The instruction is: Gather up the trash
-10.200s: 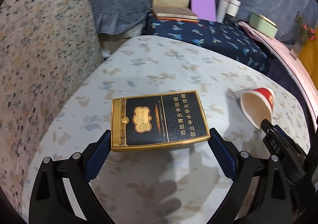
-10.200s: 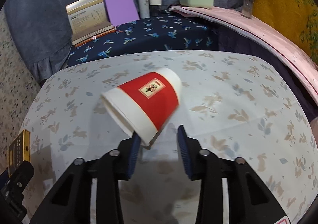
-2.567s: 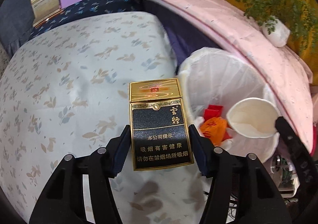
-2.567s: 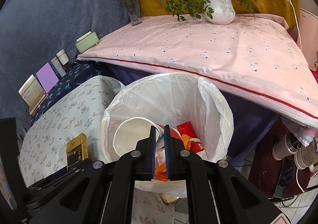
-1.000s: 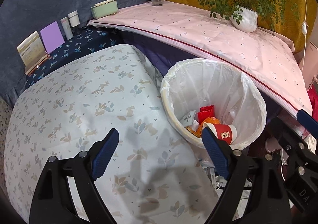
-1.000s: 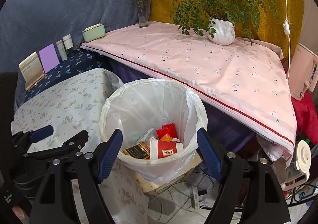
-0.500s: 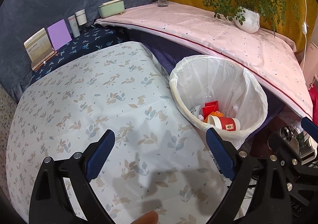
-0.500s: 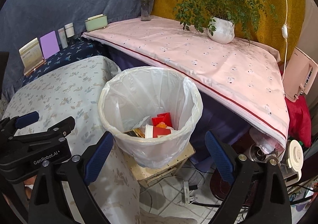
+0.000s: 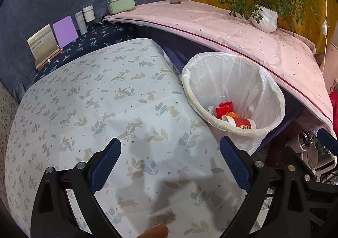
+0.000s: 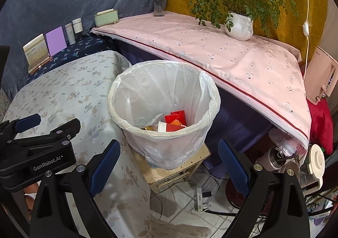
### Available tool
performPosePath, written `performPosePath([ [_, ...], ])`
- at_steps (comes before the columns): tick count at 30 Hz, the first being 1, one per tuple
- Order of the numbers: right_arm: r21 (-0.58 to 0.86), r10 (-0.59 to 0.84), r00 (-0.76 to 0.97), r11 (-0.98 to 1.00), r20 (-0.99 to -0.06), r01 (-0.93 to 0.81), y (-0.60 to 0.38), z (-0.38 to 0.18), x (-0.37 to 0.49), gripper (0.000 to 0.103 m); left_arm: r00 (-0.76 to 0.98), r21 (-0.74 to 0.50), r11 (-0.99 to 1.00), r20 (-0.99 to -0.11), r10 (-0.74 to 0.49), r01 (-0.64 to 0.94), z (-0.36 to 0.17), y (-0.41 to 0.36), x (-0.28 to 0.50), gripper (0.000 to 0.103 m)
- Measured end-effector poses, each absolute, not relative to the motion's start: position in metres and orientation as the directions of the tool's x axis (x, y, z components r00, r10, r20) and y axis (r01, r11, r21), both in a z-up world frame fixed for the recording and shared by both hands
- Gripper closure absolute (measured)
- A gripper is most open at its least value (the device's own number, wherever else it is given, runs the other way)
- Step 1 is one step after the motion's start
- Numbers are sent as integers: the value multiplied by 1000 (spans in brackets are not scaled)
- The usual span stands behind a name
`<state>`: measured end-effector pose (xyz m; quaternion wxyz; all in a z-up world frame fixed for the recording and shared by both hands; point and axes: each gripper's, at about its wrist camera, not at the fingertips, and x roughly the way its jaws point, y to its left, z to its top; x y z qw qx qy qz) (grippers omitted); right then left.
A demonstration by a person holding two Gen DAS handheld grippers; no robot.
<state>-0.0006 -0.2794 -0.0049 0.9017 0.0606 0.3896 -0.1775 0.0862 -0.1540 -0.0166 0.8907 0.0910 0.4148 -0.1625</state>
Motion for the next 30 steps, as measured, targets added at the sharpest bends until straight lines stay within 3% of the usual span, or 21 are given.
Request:
performPosePath([
  [30,-48,-304,618,918,-725,395,-287,-11,-12,13,597,43,928,-777,-202,370,-24,-158,79,13],
])
